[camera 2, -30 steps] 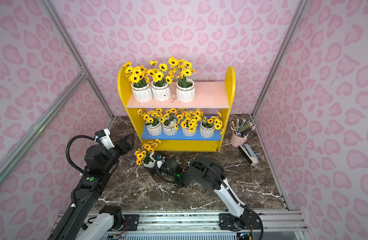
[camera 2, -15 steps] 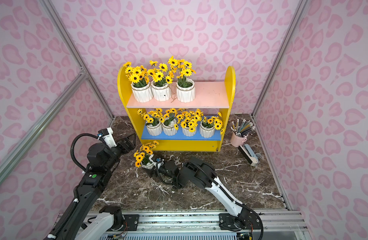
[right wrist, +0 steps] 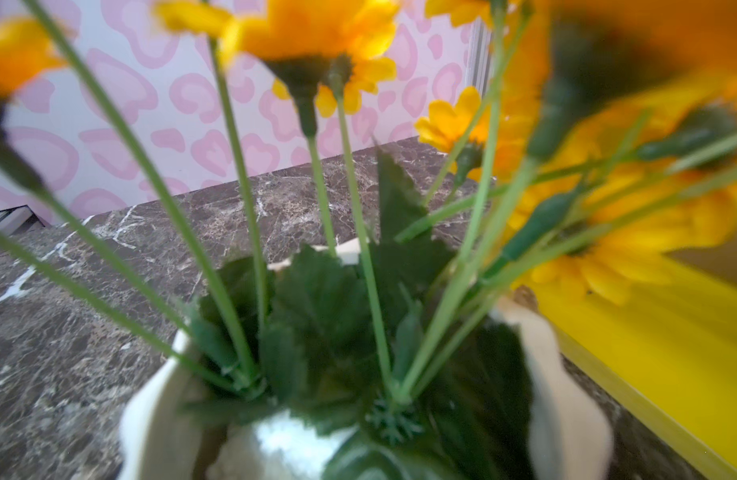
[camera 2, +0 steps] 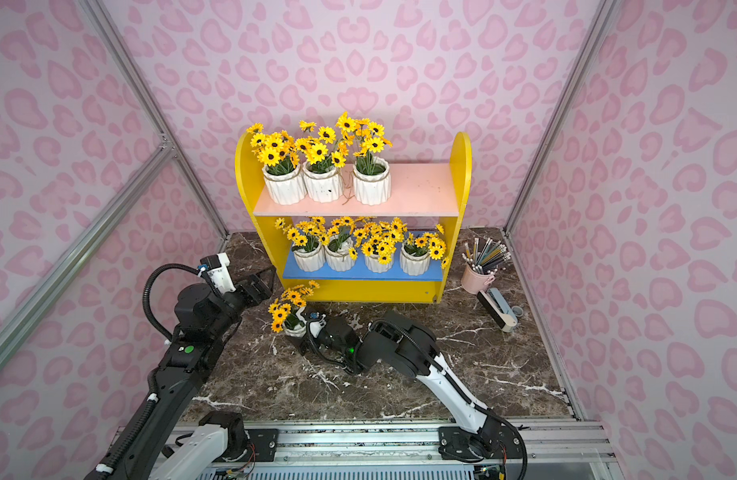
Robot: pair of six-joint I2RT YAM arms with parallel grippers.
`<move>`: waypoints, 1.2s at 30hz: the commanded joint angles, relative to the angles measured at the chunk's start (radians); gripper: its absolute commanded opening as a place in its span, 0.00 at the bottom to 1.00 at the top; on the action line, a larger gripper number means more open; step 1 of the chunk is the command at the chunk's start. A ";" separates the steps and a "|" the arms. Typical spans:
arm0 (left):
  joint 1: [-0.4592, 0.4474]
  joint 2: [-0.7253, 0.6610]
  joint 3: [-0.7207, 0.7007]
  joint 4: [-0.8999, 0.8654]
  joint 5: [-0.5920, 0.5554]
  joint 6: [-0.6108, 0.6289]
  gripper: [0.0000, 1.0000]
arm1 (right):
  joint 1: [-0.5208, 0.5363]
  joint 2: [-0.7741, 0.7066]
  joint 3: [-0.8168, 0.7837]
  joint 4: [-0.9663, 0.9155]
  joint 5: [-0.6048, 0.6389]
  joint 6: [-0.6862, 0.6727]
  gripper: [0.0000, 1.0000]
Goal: Take the sunflower pots off the shelves
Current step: Place the sunflower pot at the center of the board.
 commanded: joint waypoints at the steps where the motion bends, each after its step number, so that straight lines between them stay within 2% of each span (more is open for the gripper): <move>1: -0.001 -0.004 0.021 0.039 0.013 0.018 0.97 | 0.000 -0.040 -0.018 0.013 -0.010 -0.008 0.99; 6: -0.001 -0.003 0.036 0.028 0.018 0.020 0.97 | 0.000 -0.066 -0.044 0.000 -0.019 -0.024 0.98; 21: -0.001 0.013 0.069 0.034 0.057 0.048 0.97 | -0.011 -0.135 -0.147 0.129 -0.059 -0.073 0.99; 36: -0.001 -0.010 0.126 0.018 0.086 0.035 0.97 | -0.007 -0.360 -0.342 0.078 -0.032 -0.095 0.99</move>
